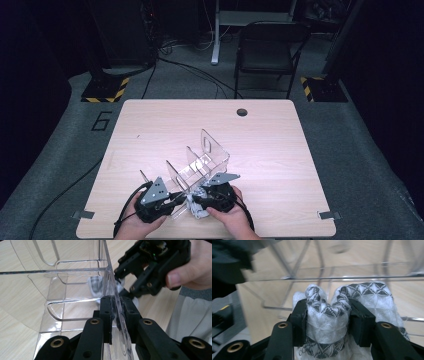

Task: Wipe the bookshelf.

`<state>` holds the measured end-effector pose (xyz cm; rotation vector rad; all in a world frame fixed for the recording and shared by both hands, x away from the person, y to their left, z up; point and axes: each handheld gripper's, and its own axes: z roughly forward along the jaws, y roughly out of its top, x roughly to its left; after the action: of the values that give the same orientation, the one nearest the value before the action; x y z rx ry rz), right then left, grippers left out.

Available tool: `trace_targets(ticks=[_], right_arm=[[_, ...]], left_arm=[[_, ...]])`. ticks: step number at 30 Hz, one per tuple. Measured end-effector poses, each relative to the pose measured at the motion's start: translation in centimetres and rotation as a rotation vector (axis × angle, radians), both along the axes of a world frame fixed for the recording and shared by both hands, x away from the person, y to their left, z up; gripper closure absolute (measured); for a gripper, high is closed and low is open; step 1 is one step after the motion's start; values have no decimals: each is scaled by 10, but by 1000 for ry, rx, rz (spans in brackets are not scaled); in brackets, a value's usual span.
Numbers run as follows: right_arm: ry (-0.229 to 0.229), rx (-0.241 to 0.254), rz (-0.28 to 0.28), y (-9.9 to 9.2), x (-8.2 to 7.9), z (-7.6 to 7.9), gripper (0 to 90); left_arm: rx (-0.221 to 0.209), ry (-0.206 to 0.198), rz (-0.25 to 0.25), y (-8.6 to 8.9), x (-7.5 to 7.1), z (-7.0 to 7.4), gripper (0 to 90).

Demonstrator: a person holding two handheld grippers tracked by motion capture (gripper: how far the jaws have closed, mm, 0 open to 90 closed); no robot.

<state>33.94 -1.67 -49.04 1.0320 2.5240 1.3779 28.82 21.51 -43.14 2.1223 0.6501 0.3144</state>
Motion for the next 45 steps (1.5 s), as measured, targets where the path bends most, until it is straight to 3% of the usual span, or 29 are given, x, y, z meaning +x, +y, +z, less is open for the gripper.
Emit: trace_targets(ticks=[3,5,8,11,15,18,20,23,28,31,35,39,40,45], right_arm=[[11,28,-37,-4,2,-1,530],[-2,14,-37,-1,-1,-1,521],[19,20,20,7,-6,-1,520],[-3,-3,58,10,-9,-1,528],[-12,-8,11,2,-2,1,528],[2,18,-39,-4,3,0,529],[-7,18,-36,-4,2,-1,527],[19,17,12,4,-5,0,525],[-20,0,52,12,-8,1,528],[-24,-9,20,5,-2,2,529],[-23,-2,-63,-9,9,2,526],[-2,12,-82,-13,10,2,522],[-22,3,-74,-12,10,1,521],[-7,15,-8,0,-1,0,522]], left_arm=[[0,0,0,0,0,0,809],[0,-3,1,0,0,0,809],[-2,-2,5,0,0,0,809],[0,-3,3,0,0,0,809],[-2,-2,5,0,0,0,809],[-2,-3,4,0,0,0,809],[0,-4,2,0,0,0,810],[-2,-2,4,0,0,0,809],[0,-3,7,0,0,0,810],[0,-4,3,0,0,0,809],[0,-3,6,0,0,0,809],[0,-3,7,-1,0,0,809],[-1,-2,7,0,0,0,809],[0,-3,8,-1,0,0,809]])
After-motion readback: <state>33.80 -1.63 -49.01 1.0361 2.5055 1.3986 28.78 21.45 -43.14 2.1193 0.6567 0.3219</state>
